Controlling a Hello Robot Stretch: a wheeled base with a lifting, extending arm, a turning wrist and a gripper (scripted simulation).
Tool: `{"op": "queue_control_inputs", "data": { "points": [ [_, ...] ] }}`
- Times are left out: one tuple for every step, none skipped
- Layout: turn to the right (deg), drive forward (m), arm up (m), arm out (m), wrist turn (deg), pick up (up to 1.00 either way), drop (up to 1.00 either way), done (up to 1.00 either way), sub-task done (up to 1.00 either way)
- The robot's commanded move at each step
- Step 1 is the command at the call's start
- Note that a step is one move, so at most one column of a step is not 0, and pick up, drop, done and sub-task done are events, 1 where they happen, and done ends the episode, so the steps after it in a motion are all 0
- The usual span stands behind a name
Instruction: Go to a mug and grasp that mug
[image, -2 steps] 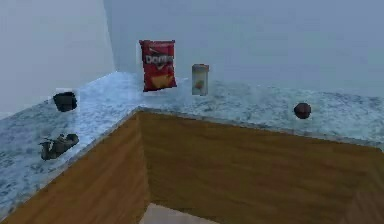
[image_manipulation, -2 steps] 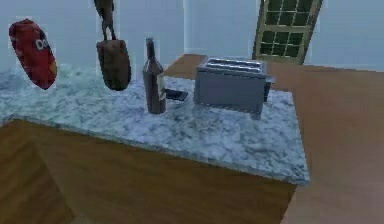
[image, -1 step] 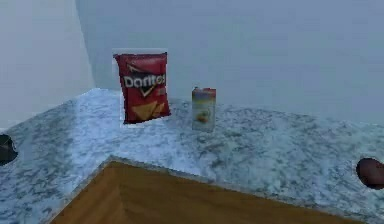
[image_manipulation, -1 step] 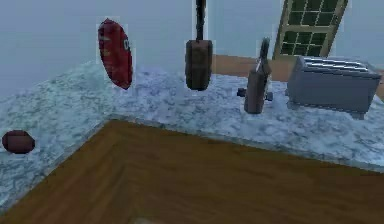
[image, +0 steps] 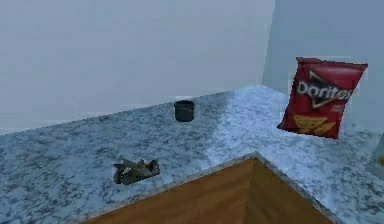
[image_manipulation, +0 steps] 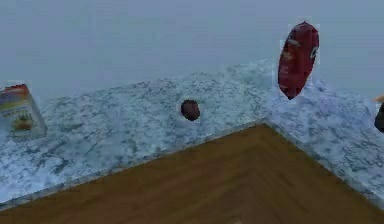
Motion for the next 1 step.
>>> {"op": "queue_control_inputs", "data": {
  "points": [
    [-45.0,0.00,0.00,0.00,0.0,0.00,0.00,0.00,0.00]
  ]
}}
